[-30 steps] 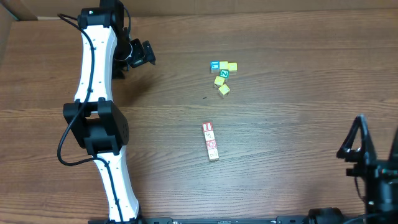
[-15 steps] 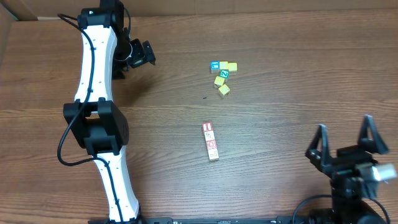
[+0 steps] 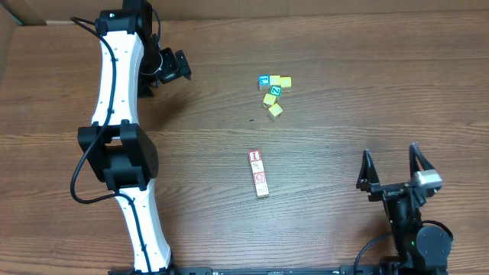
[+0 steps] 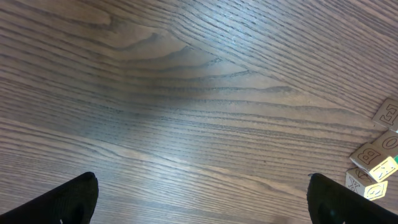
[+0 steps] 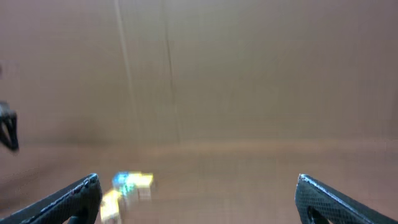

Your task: Flip 4 blocks

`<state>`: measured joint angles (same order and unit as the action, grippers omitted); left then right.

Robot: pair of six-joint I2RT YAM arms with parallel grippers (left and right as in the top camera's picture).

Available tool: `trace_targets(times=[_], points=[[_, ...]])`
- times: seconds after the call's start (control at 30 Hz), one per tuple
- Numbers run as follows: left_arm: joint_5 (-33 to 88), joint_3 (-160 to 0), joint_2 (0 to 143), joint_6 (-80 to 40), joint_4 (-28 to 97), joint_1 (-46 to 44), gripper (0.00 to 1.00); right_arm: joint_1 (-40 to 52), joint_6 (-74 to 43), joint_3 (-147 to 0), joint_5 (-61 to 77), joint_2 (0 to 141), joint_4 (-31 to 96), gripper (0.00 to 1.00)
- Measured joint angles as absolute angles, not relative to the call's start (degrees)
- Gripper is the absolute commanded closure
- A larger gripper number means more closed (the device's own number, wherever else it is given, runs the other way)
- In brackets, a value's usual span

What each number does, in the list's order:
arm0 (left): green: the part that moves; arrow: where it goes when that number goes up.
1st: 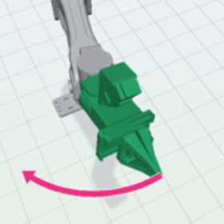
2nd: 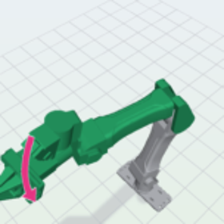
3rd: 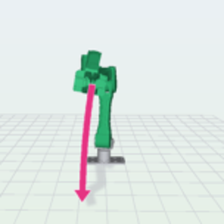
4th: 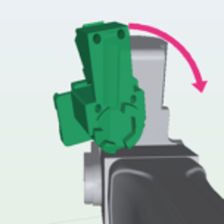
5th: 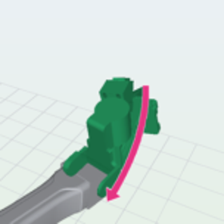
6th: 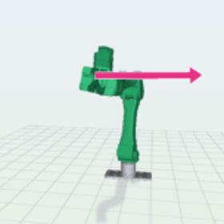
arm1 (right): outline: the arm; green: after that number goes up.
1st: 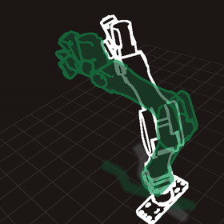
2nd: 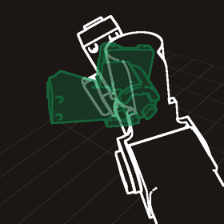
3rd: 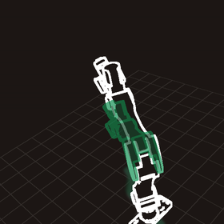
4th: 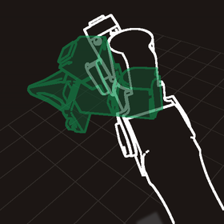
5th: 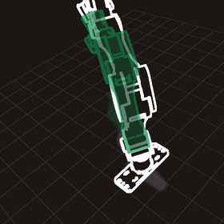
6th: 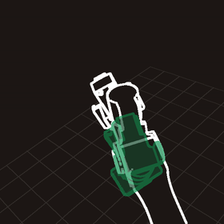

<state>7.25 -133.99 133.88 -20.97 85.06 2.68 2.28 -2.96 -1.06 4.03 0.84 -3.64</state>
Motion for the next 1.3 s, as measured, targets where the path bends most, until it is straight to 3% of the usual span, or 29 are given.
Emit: trace_targets(times=[0.2,1.3], points=[[7.25,-133.99,133.88,-20.97,85.03,2.68,0.0,2.28,-0.19,-1.06,3.64,0.82,5.13,0.0],[7.25,-133.99,133.88,-20.97,85.03,2.68,0.0,2.28,4.58,-1.06,2.94,0.8,5.1,0.0]])
